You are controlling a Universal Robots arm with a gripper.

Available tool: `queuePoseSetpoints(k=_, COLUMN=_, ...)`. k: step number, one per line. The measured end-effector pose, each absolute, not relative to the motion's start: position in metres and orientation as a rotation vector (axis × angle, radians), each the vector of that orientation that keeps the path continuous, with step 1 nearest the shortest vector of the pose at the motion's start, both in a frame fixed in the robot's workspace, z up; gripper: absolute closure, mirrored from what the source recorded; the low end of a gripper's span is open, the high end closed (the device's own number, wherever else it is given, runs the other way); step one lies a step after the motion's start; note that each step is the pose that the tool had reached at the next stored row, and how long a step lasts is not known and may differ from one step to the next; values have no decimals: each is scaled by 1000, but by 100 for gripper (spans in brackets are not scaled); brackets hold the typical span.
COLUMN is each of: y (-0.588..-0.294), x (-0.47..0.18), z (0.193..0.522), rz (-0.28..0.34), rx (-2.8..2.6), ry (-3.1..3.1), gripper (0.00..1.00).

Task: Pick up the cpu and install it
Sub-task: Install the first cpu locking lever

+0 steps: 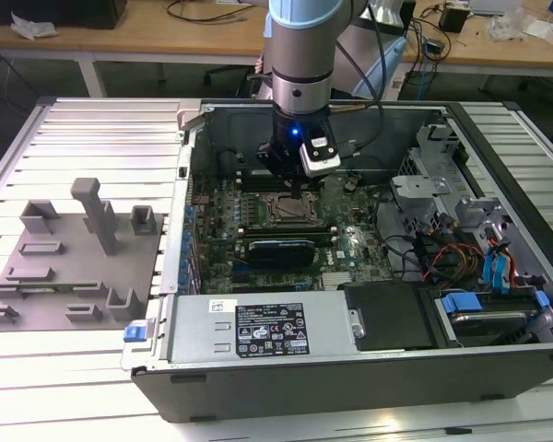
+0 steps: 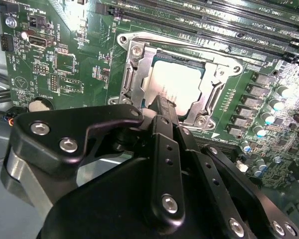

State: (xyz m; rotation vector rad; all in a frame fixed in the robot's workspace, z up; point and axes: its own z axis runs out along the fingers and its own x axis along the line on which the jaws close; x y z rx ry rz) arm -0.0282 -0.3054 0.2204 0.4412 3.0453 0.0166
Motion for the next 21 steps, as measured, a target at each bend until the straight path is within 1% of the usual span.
queuePoseSetpoints(k=6, y=-308, x=-28, z=220, rz=17, rx=412, ry=3049, gripper=89)
queuePoseSetpoints(k=12, y=-316, x=-28, z=220, rz=19, rx=360, ry=3056, gripper=89)
queuePoseSetpoints(k=14, y=-322, x=-36, z=222, rz=24, rx=217, ry=3070, gripper=89)
queuePoseSetpoints(k=21, y=-322, x=-36, z=225, rz=24, rx=217, ry=3070, gripper=89)
